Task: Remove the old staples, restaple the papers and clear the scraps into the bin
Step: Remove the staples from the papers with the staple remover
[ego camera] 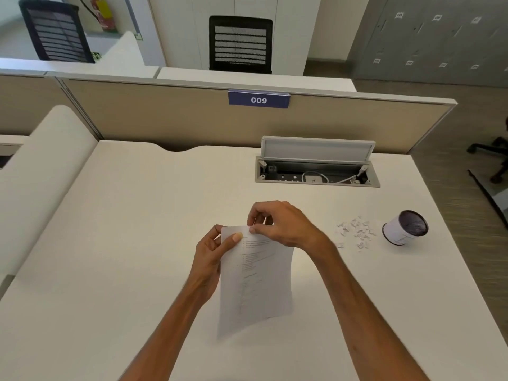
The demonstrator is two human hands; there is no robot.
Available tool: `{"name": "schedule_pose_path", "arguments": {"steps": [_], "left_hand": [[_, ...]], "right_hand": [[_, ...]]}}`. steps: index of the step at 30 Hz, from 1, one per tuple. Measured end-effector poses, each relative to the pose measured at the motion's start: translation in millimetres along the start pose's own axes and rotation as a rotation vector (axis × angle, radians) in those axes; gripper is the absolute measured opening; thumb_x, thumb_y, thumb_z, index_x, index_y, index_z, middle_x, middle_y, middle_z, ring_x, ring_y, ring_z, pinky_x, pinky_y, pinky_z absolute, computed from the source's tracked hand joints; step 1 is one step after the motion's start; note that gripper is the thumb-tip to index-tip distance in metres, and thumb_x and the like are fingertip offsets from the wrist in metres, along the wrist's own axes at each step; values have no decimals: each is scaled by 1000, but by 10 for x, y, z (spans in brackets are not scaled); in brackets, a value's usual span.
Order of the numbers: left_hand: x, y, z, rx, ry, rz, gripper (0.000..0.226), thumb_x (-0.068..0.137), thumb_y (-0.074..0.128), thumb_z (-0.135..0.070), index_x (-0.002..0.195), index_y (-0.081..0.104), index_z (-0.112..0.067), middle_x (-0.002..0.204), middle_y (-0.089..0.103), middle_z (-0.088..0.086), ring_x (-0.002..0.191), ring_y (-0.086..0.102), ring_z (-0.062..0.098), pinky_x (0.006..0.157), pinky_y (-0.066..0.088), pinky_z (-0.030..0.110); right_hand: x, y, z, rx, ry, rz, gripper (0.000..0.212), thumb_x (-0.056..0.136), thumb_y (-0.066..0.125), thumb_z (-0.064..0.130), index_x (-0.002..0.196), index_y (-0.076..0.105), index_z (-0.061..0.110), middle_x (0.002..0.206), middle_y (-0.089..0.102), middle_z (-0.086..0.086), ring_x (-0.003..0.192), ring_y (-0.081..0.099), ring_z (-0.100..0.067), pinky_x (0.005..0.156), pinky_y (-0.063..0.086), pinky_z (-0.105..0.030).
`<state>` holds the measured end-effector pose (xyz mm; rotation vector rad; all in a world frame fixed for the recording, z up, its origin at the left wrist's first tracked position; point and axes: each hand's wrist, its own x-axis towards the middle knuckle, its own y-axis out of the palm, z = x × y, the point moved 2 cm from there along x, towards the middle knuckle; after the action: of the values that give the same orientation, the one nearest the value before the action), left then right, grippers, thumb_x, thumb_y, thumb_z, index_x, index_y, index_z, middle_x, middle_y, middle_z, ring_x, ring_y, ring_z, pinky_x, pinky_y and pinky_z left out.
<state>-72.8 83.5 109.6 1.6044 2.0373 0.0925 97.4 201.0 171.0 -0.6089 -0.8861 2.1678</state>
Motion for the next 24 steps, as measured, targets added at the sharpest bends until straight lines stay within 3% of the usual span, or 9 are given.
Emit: {"name": "schedule_pose_path", "arguments": {"steps": [6,12,24], "left_hand": [[-169,-13,3,44,3,73,28,94,83,-28,105,66,-10,99,70,14,85,67,25,67,52,30],[-304,18,10,41,8,149,20,97,80,-25,90,63,-17,97,66,13,86,65,24,69,49,29],[-466,69,5,-8,-1,186,28,97,75,-27,113,65,-8,109,71,17,93,70,28,74,60,31]], "right_hand": [[-171,114,28,97,23,24,18,94,76,48,102,78,32,92,71,21,88,66,-12,80,57,-37],[-289,99,46,160,-2,39,19,94,76,49,97,79,31,90,71,19,87,65,-15,80,57,-42],[-396,49,68,157,-39,68,21,92,75,54,96,77,34,92,72,18,85,68,-21,81,61,-46]]}}
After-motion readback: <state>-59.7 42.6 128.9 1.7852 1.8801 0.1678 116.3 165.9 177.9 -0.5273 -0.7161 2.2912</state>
